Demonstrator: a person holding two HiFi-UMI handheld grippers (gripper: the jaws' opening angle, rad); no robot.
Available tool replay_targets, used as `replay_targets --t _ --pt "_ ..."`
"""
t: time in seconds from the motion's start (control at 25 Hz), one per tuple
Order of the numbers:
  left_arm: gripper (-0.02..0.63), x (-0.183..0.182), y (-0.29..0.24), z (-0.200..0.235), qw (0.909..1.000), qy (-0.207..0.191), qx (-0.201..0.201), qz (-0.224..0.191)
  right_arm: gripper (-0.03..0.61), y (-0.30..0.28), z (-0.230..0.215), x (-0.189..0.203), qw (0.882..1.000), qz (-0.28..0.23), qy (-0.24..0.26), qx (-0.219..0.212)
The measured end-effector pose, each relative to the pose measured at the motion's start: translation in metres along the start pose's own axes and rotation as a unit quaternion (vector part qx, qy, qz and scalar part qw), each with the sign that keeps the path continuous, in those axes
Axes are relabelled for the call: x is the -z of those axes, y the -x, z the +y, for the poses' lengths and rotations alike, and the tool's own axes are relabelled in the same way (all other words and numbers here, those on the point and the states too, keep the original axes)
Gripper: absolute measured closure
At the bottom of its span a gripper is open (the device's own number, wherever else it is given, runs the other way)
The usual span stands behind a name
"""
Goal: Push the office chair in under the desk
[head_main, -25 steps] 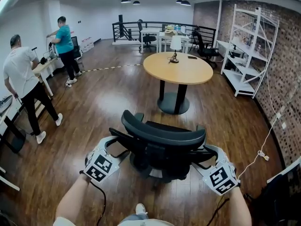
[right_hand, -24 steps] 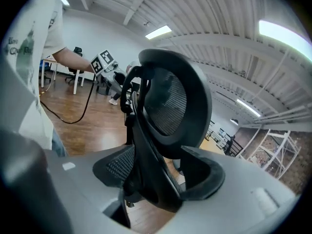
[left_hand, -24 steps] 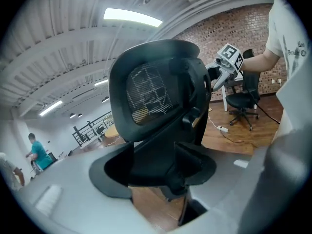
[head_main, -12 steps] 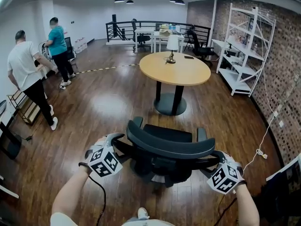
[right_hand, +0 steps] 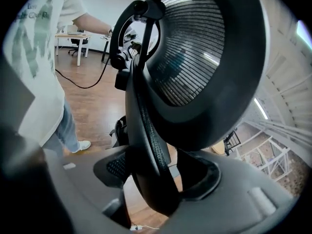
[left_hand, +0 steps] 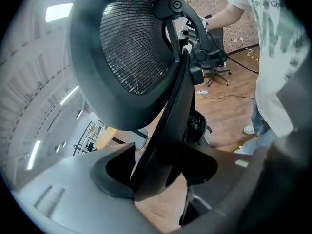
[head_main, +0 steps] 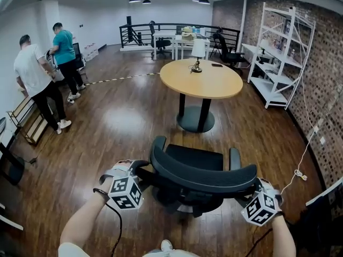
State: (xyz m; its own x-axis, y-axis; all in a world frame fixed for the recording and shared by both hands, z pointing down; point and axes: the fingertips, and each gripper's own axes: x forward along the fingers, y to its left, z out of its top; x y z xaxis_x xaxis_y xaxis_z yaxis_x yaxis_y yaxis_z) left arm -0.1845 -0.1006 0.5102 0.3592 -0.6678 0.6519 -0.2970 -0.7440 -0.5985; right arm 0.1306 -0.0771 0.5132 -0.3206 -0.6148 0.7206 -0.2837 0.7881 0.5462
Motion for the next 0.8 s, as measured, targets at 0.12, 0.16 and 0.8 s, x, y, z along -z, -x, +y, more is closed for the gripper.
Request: replay_targets --t 0.12,0.16,0.8 --pt "0.328 0.002 -0.005 0.007 1.0000 -0.004 0.000 -0.002 0.314 -0.005 -0.004 -0.002 1.000 0.001 0.004 0.009" --pt "0.329 0.005 -0.007 0.010 1.0000 -0.004 0.000 -0.002 0.316 -0.008 -0.006 -0.004 1.000 0.001 0.006 0.013" --pt "0.327 0.018 -0.070 0.084 0.9999 -0.008 -0.004 -0.009 0.331 -0.073 -0.072 -0.012 0.998 0.017 0.009 0.059"
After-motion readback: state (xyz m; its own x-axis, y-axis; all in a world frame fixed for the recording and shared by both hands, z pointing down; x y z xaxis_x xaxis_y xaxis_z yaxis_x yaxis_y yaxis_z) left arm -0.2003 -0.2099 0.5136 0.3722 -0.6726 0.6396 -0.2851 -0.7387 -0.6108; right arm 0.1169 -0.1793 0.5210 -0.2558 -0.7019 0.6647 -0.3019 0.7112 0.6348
